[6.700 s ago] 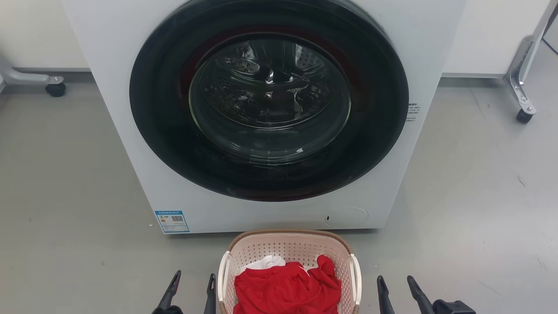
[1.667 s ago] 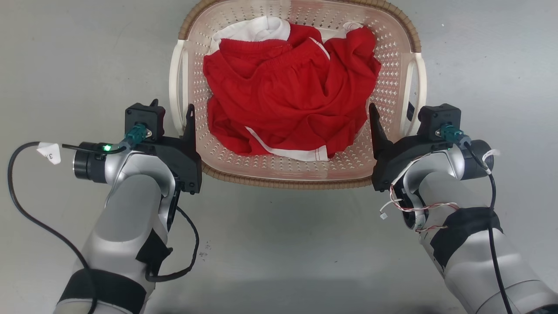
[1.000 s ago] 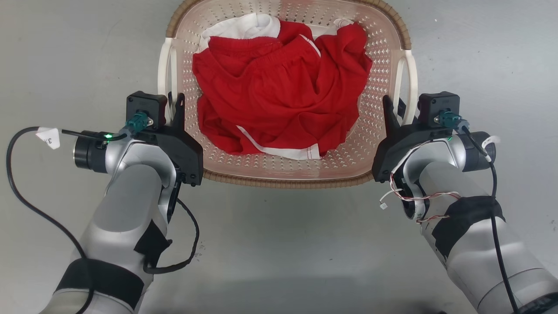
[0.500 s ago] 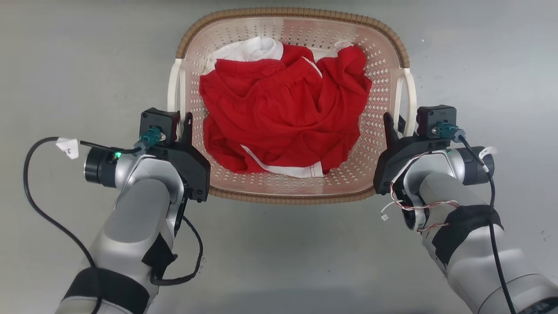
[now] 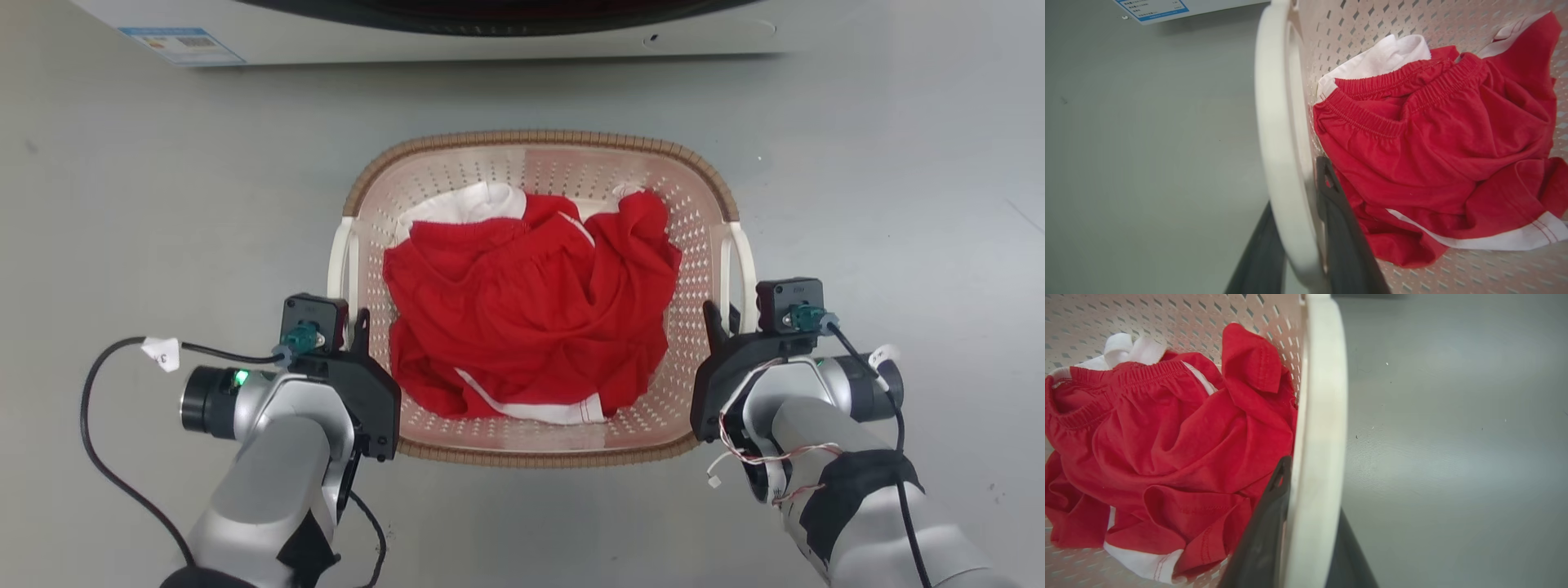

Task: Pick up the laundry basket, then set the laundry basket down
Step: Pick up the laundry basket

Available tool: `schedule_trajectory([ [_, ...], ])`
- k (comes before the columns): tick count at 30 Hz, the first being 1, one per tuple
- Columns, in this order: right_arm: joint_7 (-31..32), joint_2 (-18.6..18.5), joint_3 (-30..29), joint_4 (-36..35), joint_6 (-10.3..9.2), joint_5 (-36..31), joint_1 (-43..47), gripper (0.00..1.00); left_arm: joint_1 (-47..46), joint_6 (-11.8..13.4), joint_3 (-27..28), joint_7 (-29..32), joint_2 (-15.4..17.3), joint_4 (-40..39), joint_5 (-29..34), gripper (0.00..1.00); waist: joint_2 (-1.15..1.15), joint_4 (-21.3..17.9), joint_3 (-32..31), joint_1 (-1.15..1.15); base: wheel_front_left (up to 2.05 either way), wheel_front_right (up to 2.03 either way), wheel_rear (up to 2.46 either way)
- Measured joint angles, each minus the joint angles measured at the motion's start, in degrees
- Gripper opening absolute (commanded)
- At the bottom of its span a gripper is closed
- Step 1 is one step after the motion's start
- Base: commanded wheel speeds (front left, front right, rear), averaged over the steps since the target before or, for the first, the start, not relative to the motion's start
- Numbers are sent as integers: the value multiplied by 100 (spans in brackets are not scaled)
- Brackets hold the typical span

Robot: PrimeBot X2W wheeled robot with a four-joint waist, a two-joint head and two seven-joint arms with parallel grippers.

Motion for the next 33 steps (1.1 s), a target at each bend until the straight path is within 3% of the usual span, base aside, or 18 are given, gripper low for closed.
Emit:
schedule_trajectory([
  [33, 1191, 12, 1081, -96, -34, 1213, 2135, 0, 2130, 127, -1101, 946, 45, -31, -1050, 0, -1, 2, -2408, -1, 0, 0, 0],
])
